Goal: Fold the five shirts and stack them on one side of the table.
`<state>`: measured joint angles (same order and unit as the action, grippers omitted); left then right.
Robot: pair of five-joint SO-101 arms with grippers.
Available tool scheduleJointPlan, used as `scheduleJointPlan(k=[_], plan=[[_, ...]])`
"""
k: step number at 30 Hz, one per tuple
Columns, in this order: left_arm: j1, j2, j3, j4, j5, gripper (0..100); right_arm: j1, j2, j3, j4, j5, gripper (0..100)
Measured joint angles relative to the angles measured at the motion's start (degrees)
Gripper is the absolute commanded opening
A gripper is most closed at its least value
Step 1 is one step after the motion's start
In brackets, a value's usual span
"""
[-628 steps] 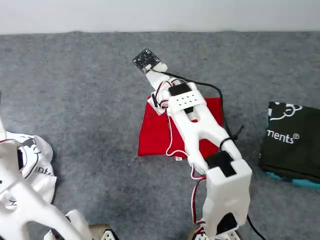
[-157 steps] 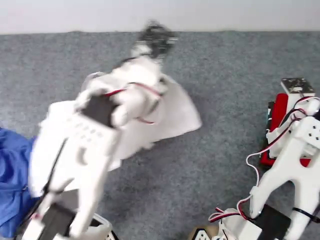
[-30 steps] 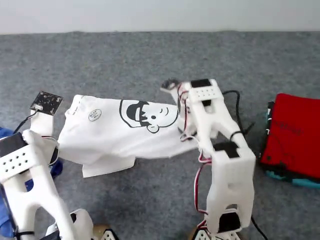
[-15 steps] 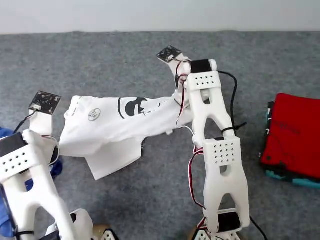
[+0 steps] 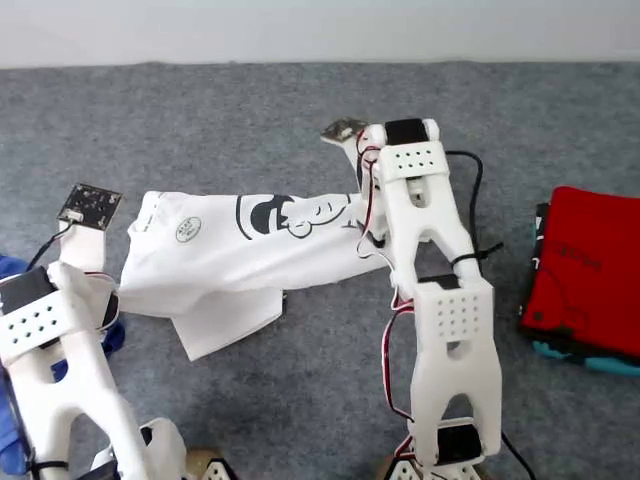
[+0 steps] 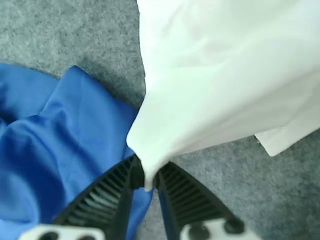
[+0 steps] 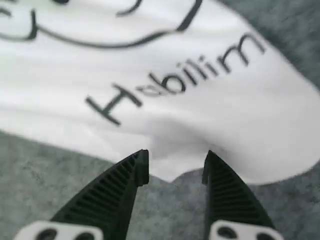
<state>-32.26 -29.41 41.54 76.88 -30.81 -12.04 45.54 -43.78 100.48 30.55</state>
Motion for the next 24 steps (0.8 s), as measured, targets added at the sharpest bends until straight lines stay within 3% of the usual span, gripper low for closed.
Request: scheduleJointPlan(k=[9,18,23,24], plan=[[0.00,0.00,0.00,-0.35,0.00,1,-3.08,-9.58,15.21,0.00,0.00,24.1],[0.00,0.00,0.00,-0.35,0.00,1,-5.45,-1.14,15.21,-5.45,-0.09,22.9],[0.00,0.00,0.00,-0.35,0.00,1,-4.84,0.44,13.71,-6.95,-0.18,0.8],[0.00,0.00,0.00,-0.44,0.00,1,-4.75,0.70,13.10,-7.03,-0.18,0.8]])
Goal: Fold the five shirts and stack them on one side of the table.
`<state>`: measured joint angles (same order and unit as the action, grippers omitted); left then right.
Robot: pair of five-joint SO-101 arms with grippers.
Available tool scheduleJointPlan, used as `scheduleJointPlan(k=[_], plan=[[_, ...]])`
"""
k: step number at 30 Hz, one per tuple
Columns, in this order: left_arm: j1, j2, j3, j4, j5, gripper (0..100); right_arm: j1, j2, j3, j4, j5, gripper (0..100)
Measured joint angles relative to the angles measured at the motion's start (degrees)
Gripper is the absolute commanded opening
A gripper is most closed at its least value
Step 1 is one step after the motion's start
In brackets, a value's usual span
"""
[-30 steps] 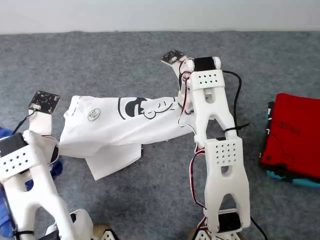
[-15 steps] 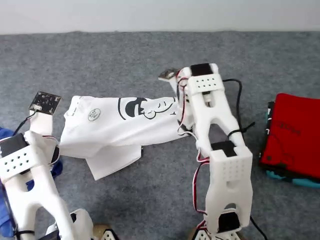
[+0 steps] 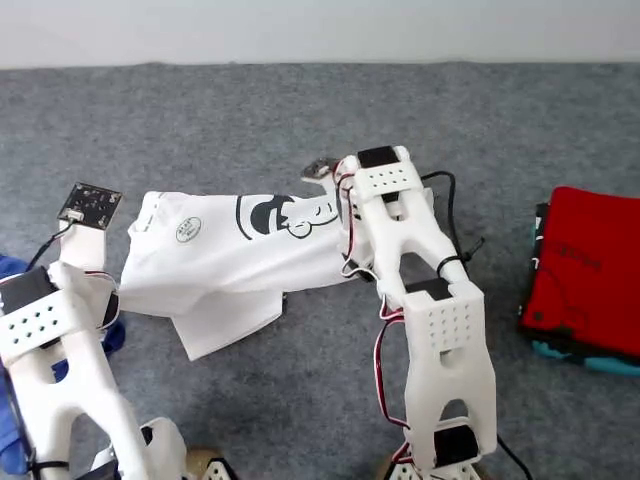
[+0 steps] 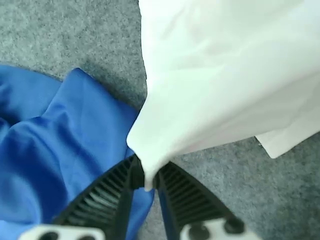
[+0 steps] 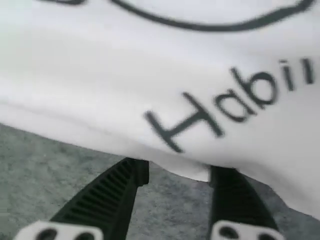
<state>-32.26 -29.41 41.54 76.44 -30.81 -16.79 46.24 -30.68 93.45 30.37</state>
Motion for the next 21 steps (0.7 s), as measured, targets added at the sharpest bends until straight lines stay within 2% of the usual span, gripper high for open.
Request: scheduleJointPlan(k=[5,11,15,21], plan=[[0.00,0.00,0.00,0.00,0.00,1,-0.70,1.32,-5.80,6.77,0.09,1.0],[0.00,0.00,0.00,0.00,0.00,1,-0.35,-1.67,-6.42,7.03,2.29,1.0],[0.00,0.00,0.00,0.00,0.00,1,-0.35,-8.88,1.41,7.03,3.16,1.0],[0.00,0.00,0.00,0.00,0.00,1,-0.35,-21.54,20.75,7.03,4.92,1.0]])
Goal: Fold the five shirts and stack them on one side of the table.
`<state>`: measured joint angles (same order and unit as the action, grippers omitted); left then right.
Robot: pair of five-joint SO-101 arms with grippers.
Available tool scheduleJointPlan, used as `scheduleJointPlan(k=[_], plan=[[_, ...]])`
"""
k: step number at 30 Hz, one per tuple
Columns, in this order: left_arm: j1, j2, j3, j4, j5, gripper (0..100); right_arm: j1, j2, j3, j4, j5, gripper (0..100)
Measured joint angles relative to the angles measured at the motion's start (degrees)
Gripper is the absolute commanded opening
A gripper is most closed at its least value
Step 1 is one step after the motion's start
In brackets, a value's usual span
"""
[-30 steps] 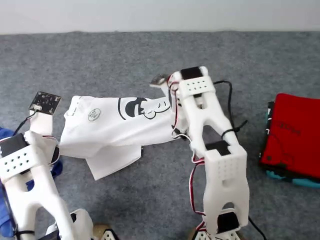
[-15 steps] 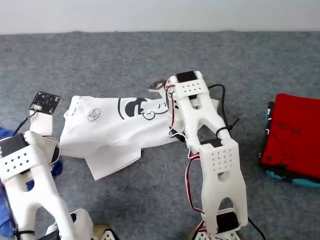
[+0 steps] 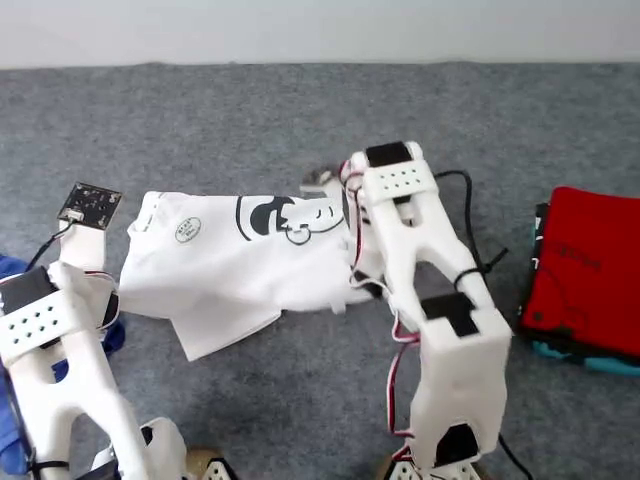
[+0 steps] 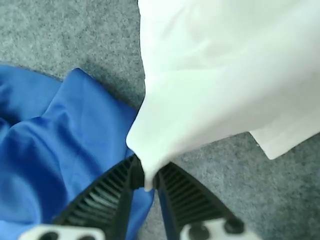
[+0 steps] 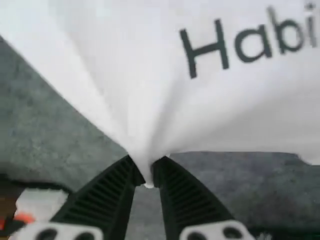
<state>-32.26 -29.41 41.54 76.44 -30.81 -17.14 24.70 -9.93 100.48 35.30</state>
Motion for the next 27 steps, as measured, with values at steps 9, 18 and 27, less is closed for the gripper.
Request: scheduleJointPlan(k=[9,18,27], plan=[[0.00,0.00,0.00,0.00,0.00,1,0.35,-2.73,9.76,0.00,0.26,18.0],[0.00,0.00,0.00,0.00,0.00,1,2.29,-2.73,5.54,-0.26,-3.96,27.4],[0.00,0.00,0.00,0.00,0.00,1,2.29,-3.96,4.31,0.18,-3.96,27.4]])
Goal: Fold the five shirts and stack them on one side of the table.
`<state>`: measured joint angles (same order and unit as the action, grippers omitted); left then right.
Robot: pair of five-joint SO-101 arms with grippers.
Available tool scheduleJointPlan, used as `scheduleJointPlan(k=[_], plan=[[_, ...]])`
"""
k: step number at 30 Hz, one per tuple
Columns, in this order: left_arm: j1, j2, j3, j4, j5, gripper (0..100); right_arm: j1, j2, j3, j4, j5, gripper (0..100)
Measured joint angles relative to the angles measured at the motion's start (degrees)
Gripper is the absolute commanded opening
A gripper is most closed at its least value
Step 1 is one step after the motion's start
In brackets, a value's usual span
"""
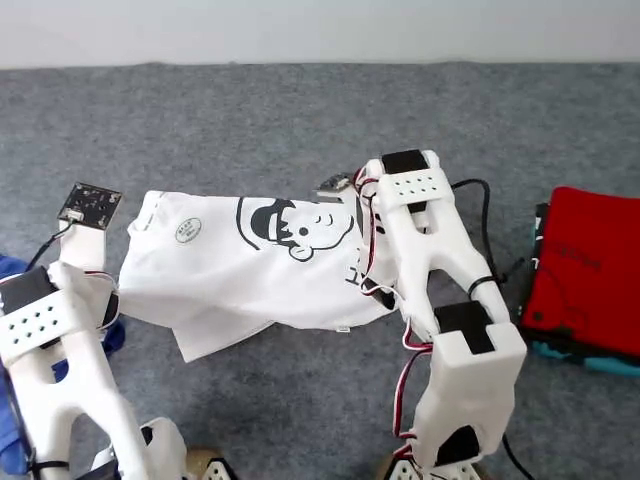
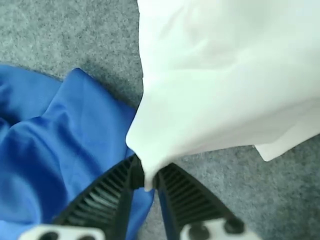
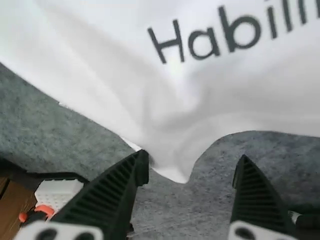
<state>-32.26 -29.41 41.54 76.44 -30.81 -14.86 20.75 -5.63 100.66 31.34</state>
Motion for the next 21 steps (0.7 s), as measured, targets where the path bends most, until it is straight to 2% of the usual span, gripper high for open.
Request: scheduleJointPlan(k=[7,16,21], plan=[[0.00,0.00,0.00,0.00,0.00,1,-0.88,-7.21,7.74,0.00,0.00,27.4],[0.00,0.00,0.00,0.00,0.00,1,-4.22,-4.40,12.48,0.00,-0.09,26.9],[0.00,0.00,0.00,0.00,0.00,1,-5.98,2.29,11.34,-2.73,-0.09,16.0]])
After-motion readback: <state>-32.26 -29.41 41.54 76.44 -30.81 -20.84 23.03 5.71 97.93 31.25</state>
